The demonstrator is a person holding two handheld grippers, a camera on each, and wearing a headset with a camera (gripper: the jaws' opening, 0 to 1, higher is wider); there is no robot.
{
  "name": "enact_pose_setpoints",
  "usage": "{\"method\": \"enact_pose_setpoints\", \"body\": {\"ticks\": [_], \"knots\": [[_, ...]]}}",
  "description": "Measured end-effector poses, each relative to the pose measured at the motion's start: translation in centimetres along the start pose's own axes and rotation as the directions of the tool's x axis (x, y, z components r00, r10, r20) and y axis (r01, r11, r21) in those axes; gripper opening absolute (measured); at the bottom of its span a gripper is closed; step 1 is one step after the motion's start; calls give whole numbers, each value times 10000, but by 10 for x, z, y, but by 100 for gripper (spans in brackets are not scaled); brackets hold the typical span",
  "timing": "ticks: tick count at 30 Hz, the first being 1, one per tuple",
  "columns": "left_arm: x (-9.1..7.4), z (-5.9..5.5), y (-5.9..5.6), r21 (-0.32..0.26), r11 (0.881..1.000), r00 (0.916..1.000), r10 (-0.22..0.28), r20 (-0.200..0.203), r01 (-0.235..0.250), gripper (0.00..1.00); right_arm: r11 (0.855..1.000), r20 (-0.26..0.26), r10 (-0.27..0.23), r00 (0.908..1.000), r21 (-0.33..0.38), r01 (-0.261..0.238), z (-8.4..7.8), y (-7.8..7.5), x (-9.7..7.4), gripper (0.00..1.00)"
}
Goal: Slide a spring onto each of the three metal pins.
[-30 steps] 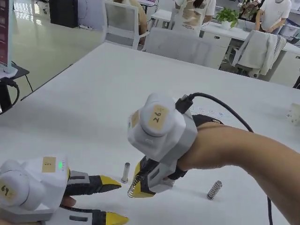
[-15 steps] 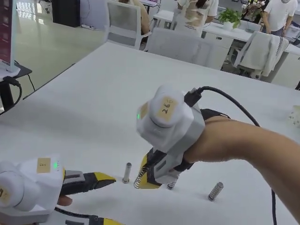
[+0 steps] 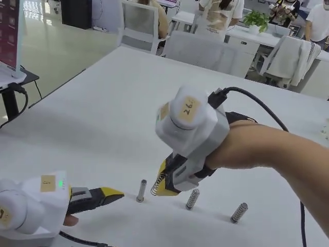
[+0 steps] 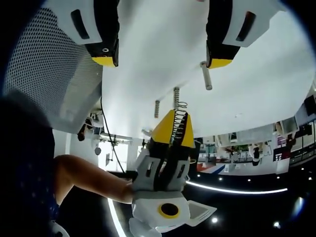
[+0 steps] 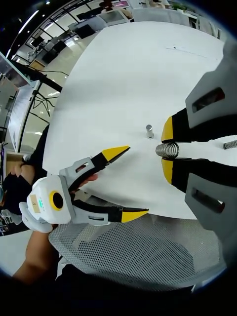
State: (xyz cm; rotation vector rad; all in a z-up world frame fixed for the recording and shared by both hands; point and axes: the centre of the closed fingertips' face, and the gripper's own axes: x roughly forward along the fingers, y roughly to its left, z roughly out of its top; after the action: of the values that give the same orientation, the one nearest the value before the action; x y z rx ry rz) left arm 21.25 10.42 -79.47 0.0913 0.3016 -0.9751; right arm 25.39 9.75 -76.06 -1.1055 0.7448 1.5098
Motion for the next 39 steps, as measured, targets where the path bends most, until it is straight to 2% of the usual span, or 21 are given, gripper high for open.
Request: {"method": "enact_pose_setpoints", "body": {"ticks": [13,24,39], "knots": [[0,-3,-2,-93,9999,10000,37,15,-37,73,9999,-248,-128,9996,-41,127,-2,-20,6,9],[0,-2,-3,-74,10000,10000,50,51,-50,74,9999,-189,-81,9998,-65,80,7,-36,14,9],[-10,-2,7,-148,9989,9988,447,187,-444,73,9998,-452,208,9988,-58,-211,4,-40,30,9]]}}
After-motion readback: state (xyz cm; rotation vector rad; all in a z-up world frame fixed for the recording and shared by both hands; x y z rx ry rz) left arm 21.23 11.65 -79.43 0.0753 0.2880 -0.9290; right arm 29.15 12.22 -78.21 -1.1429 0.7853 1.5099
